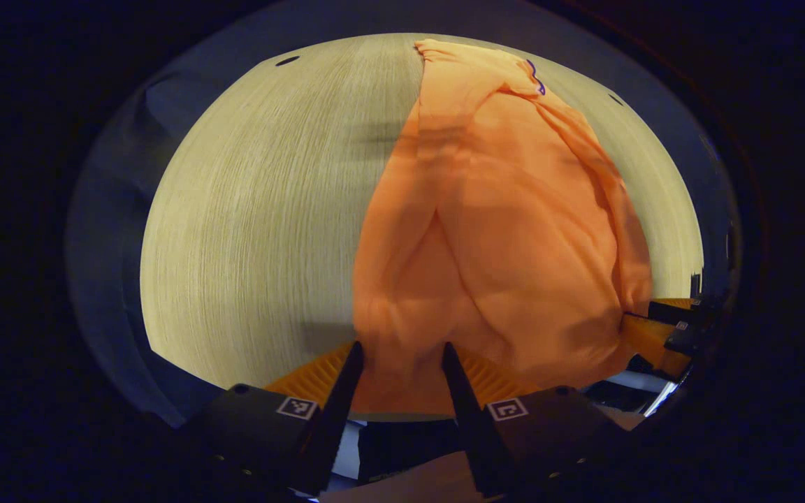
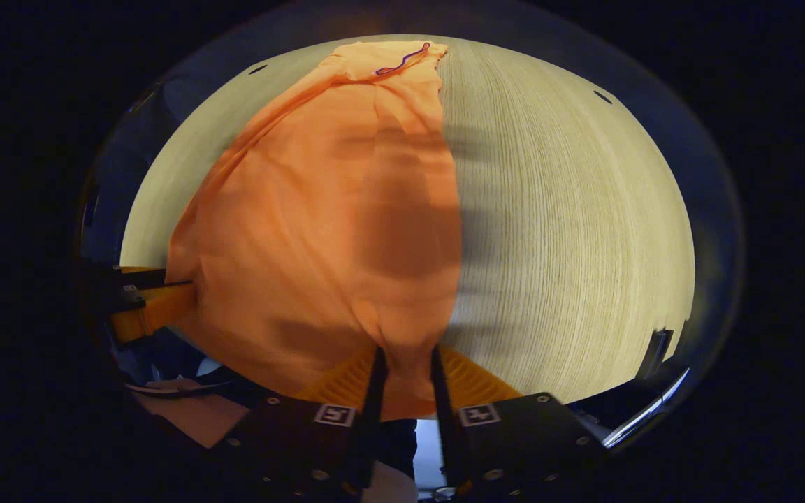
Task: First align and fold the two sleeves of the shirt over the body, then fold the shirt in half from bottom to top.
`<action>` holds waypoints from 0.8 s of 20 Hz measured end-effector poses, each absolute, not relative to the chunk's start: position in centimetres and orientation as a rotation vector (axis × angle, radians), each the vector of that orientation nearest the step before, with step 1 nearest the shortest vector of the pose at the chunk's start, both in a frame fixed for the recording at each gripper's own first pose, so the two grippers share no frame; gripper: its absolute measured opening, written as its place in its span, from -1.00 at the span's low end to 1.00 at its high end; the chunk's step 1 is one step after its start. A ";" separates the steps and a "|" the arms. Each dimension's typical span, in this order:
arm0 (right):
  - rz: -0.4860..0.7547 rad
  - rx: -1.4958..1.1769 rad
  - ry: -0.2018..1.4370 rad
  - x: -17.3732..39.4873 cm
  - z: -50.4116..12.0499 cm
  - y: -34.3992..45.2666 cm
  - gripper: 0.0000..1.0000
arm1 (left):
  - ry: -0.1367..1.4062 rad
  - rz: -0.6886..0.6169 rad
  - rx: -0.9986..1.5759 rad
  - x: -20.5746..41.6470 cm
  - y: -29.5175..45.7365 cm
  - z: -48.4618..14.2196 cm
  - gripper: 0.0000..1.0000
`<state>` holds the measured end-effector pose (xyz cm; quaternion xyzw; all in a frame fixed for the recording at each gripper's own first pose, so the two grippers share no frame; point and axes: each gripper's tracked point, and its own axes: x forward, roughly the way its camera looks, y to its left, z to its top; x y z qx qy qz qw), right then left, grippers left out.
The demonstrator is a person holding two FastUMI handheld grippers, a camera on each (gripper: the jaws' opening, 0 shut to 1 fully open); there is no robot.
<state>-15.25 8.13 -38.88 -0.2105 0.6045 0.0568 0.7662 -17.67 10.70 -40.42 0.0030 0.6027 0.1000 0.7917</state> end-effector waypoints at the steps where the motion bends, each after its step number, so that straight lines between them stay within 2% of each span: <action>1: 0.147 -0.461 1.307 -15.1 -38.8 8.1 -0.43 | 1.283 0.187 0.034 -17.5 10.5 -40.4 0.14; 2: 0.178 -0.475 1.298 -15.2 -38.9 8.1 -0.80 | 1.236 0.181 0.059 -17.2 10.3 -40.2 -0.41; 3: 0.169 -0.440 1.285 -14.8 -38.8 8.2 -0.78 | 1.214 0.134 0.094 -16.7 9.8 -40.4 -0.96; 4: 0.174 -0.417 1.287 -15.2 -38.8 8.0 -0.99 | 1.195 0.106 0.120 -16.2 9.5 -40.4 -0.98; 9: 0.156 -0.311 1.304 -14.6 -37.6 8.2 -1.00 | 1.203 0.093 0.005 -16.2 8.7 -39.5 -0.98; 16: 0.210 -0.286 1.218 -11.8 -32.8 10.6 -1.00 | 1.086 0.070 -0.026 -11.9 7.7 -33.6 -0.99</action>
